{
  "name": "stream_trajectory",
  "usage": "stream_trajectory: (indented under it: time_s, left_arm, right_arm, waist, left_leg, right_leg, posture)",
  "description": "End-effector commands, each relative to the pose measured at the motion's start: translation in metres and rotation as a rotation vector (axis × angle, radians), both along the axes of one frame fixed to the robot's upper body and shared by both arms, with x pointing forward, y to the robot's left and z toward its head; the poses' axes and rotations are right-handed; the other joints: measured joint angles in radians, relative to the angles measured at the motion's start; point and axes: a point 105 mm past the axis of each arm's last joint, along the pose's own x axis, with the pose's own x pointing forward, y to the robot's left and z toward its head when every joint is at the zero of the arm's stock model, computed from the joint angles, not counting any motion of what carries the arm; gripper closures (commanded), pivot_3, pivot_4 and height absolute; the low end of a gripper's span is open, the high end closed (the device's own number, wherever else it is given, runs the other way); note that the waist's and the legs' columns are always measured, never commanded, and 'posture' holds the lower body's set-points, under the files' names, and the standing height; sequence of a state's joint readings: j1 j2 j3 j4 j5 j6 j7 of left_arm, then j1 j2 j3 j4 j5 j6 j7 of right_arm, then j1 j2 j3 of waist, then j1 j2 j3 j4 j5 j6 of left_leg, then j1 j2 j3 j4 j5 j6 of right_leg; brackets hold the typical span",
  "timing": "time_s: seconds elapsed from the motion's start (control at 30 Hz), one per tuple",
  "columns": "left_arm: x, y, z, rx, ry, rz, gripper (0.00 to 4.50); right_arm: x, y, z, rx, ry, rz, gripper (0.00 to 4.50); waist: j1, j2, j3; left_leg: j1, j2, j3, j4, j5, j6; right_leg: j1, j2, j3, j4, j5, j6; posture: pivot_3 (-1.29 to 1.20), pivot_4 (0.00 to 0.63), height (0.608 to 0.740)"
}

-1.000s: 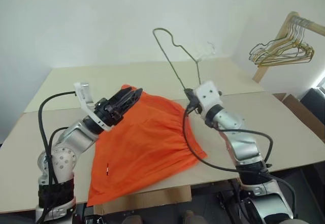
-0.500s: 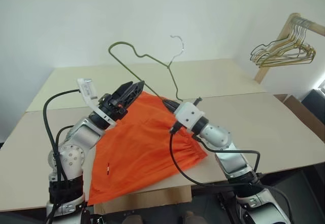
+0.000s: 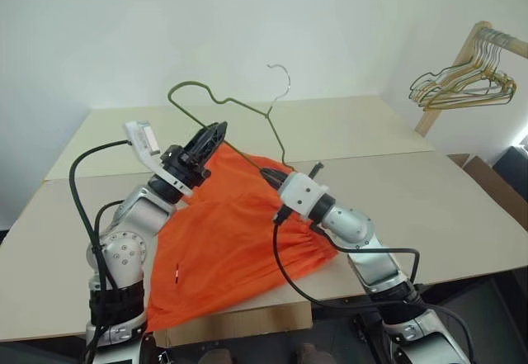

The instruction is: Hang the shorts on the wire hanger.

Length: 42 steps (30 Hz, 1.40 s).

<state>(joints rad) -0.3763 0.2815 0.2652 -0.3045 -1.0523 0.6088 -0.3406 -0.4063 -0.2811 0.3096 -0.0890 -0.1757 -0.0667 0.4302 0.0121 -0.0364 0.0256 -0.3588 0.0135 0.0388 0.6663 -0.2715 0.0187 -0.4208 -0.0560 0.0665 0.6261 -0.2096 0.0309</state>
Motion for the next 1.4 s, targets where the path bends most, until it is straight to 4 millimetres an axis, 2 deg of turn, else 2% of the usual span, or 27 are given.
stream_trajectory:
  time_s: [0.03, 0.07, 0.23, 0.37, 0.5, 0.6, 0.7, 0.8, 0.93, 1.1, 1.4]
  left_arm:
    - [-0.002, 0.000, 0.010, 0.017, -0.066, 0.021, 4.32]
    - [-0.002, -0.001, 0.009, 0.025, -0.064, 0.022, 4.49]
    - [0.004, -0.003, 0.003, 0.083, -0.047, 0.061, 4.49]
    - [0.006, -0.001, 0.003, 0.120, -0.091, 0.092, 4.50]
    - [0.005, 0.007, 0.011, 0.116, -0.135, 0.090, 4.50]
    - [-0.008, 0.011, 0.019, 0.155, -0.210, 0.020, 4.50]
    - [-0.031, 0.015, 0.030, 0.166, -0.302, -0.133, 4.50]
    - [-0.057, 0.021, 0.037, 0.206, -0.410, -0.293, 4.50]
    - [-0.070, 0.028, 0.049, 0.176, -0.472, -0.399, 4.50]
    - [-0.071, 0.027, 0.062, 0.149, -0.529, -0.415, 4.50]
    - [-0.072, 0.018, 0.064, 0.129, -0.554, -0.429, 4.50]
  right_arm:
    - [-0.004, 0.003, 0.014, 0.014, -0.044, 0.015, 4.50]
    - [-0.004, 0.002, 0.015, 0.022, -0.050, 0.012, 4.50]
    - [0.003, -0.002, 0.007, -0.011, 0.018, -0.013, 4.50]
    - [0.001, -0.001, 0.009, -0.039, -0.035, 0.000, 3.42]
    - [-0.002, -0.008, 0.009, -0.045, -0.006, 0.038, 2.08]
    - [-0.004, -0.025, 0.018, 0.038, 0.161, 0.120, 2.08]
    - [-0.003, -0.050, 0.023, 0.069, 0.417, 0.220, 2.08]
    - [-0.005, -0.079, 0.022, 0.035, 0.645, 0.326, 2.08]
    - [-0.008, -0.096, 0.017, -0.035, 0.806, 0.448, 2.08]
    - [-0.016, -0.095, 0.023, -0.030, 0.927, 0.646, 2.08]
    - [-0.019, -0.072, 0.021, -0.037, 0.937, 0.733, 2.08]
  waist:
    - [0.000, 0.000, 0.000]
    - [0.000, 0.000, 0.000]
    - [0.001, 0.000, 0.000]
    - [-0.001, 0.000, 0.000]
    - [0.001, 0.000, 0.000]
    - [0.000, 0.000, 0.000]
    - [0.000, 0.000, 0.000]
    - [-0.002, 0.000, 0.001]
    - [-0.002, 0.000, 0.001]
    - [-0.004, 0.000, 0.001]
    - [0.000, 0.000, 0.001]
  left_leg:
    - [0.000, 0.000, 0.000, 0.000, 0.000, 0.000]
    - [0.000, 0.000, 0.000, 0.000, 0.000, 0.000]
    - [0.000, 0.000, 0.000, 0.000, 0.000, 0.000]
    - [0.000, 0.000, 0.000, 0.000, 0.000, 0.000]
    - [0.000, 0.000, 0.000, 0.000, 0.000, 0.000]
    - [0.000, 0.000, 0.000, 0.000, 0.000, 0.000]
    - [-0.001, 0.001, 0.000, 0.000, 0.000, 0.000]
    - [-0.001, 0.001, 0.001, 0.000, 0.000, 0.001]
    - [0.000, 0.002, 0.005, 0.000, 0.000, 0.001]
    - [0.000, 0.003, 0.005, 0.001, 0.000, 0.001]
    - [-0.003, 0.002, 0.004, 0.002, 0.000, 0.001]
  right_leg:
    - [0.000, 0.000, 0.000, 0.000, 0.000, 0.000]
    - [0.000, 0.000, 0.000, 0.000, 0.000, 0.000]
    - [0.000, 0.000, 0.000, 0.000, 0.000, 0.000]
    - [0.000, 0.000, 0.000, 0.000, 0.000, 0.000]
    - [0.000, 0.000, -0.001, 0.000, 0.000, 0.000]
    - [0.000, 0.000, -0.001, -0.001, 0.000, 0.000]
    - [0.000, 0.000, -0.001, -0.002, 0.000, 0.000]
    - [0.000, 0.000, -0.002, -0.003, 0.000, 0.000]
    - [0.002, 0.001, -0.005, -0.004, -0.001, -0.001]
    - [0.002, 0.002, -0.005, -0.002, -0.002, -0.001]
    - [0.000, 0.001, -0.005, -0.002, -0.001, -0.001]
  posture:
    - [0.10, 0.000, 0.740]
    - [0.11, 0.000, 0.740]
    - [0.11, 0.000, 0.740]
    - [0.11, 0.000, 0.740]
    - [0.11, 0.000, 0.740]
    - [0.12, 0.000, 0.740]
    - [0.11, 0.000, 0.740]
    - [0.09, 0.000, 0.740]
    - [0.08, 0.000, 0.740]
    - [0.08, 0.000, 0.740]
    - [0.09, 0.000, 0.740]
